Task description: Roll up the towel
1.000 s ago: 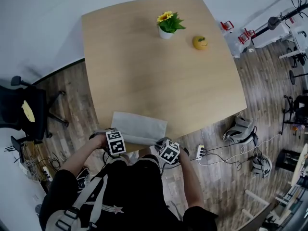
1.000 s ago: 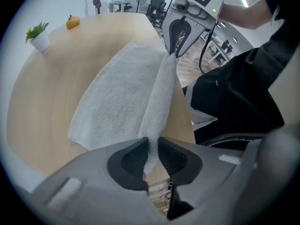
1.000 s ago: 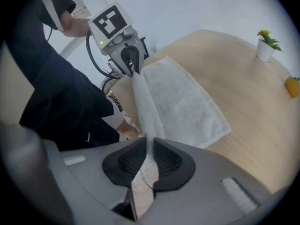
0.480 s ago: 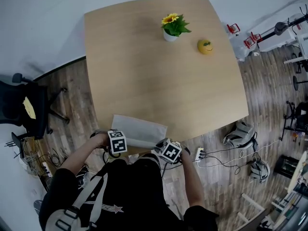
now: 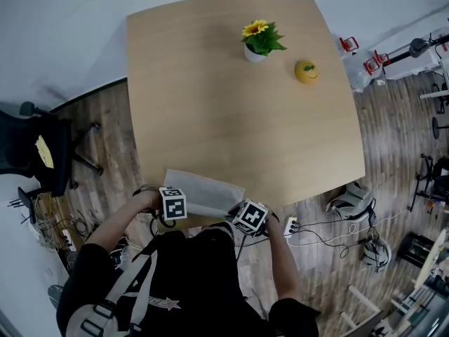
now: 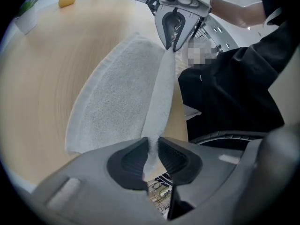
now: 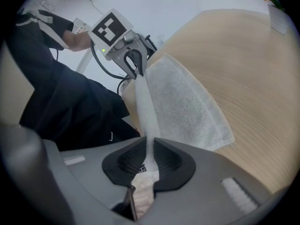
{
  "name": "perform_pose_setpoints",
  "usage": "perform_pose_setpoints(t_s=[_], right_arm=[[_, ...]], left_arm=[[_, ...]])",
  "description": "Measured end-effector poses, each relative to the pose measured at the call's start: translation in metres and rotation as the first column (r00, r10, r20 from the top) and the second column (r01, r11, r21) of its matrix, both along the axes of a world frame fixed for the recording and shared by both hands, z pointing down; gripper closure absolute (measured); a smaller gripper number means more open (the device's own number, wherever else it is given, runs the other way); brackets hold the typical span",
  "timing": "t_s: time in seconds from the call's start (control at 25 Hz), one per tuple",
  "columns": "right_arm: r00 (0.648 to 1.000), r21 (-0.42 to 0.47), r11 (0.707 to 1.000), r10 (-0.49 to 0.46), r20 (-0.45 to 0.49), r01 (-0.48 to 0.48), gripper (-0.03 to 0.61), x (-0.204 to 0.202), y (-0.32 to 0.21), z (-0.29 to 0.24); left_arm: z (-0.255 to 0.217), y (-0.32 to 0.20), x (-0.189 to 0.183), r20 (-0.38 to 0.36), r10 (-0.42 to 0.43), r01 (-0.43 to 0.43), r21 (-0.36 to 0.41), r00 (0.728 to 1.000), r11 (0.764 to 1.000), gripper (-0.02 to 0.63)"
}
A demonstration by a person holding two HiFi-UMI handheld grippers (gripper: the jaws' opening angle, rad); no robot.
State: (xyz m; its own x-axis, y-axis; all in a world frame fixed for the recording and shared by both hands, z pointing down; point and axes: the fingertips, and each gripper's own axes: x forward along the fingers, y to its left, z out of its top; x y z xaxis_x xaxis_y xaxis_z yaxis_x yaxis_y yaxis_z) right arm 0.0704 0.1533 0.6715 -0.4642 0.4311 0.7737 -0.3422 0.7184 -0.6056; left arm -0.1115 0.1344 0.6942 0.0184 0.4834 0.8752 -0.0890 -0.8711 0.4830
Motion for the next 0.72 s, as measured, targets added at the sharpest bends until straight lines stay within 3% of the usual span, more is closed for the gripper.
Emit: perform_pose_setpoints(t_s=[0.2,0.72], right_arm=[[1.0,-0.055,0.998,0.003,0.026,-0.001,0.52,0.001,0.003,0.004],[1.0,0.013,1.0,0.004,0.029,-0.005,0.516,0.006,-0.018,0.016]], left_arm=[[0.001,-0.003,0.001,0.012,-0.005,0.006,-0.025,1.0,1.0,0.529],[0.01,-0.031,0.005,0.011,-0.055,0.055,0.044,0.998,0.998,0.495]])
